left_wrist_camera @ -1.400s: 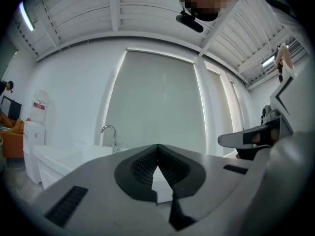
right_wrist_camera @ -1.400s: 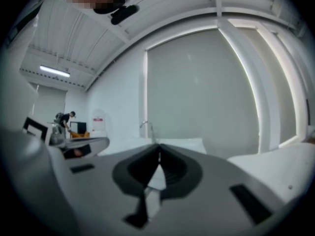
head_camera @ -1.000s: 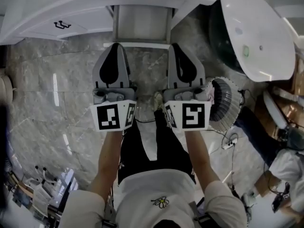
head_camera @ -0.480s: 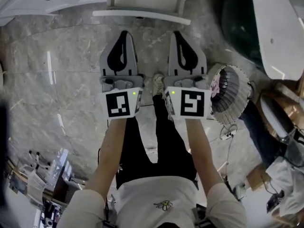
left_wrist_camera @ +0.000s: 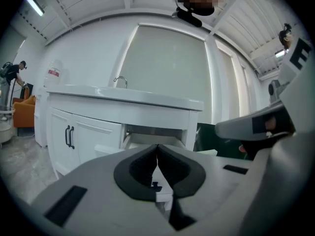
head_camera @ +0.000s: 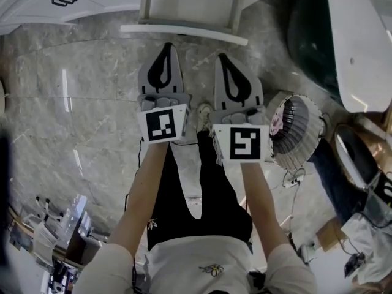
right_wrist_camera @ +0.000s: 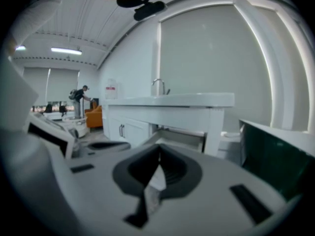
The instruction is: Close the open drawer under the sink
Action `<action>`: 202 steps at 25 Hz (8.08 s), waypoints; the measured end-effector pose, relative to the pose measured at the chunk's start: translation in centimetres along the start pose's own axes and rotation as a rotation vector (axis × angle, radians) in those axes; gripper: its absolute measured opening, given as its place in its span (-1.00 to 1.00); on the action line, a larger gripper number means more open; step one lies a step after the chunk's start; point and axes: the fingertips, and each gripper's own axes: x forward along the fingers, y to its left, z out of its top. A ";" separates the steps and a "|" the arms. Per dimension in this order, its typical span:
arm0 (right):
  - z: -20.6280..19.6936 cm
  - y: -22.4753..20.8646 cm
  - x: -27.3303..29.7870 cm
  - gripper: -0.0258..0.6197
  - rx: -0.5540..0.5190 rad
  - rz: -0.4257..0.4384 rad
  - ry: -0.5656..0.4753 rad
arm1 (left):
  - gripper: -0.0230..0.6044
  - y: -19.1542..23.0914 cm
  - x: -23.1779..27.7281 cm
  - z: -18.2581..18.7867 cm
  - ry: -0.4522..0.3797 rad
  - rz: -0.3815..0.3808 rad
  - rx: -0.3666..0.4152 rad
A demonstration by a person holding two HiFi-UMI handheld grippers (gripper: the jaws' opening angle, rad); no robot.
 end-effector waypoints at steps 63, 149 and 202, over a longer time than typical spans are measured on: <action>-6.5 -2.5 1.1 -0.83 0.110 -0.002 0.112 | -0.50 -0.4 6.1 -9.2 0.178 -0.108 0.094; -5.9 -3.6 8.1 -0.83 0.113 0.011 0.142 | -0.50 1.2 20.7 -5.7 0.176 -0.090 0.108; 30.7 1.7 -9.4 -0.83 0.051 -0.056 -0.236 | -0.86 -7.1 -6.9 38.8 -0.230 -0.260 0.062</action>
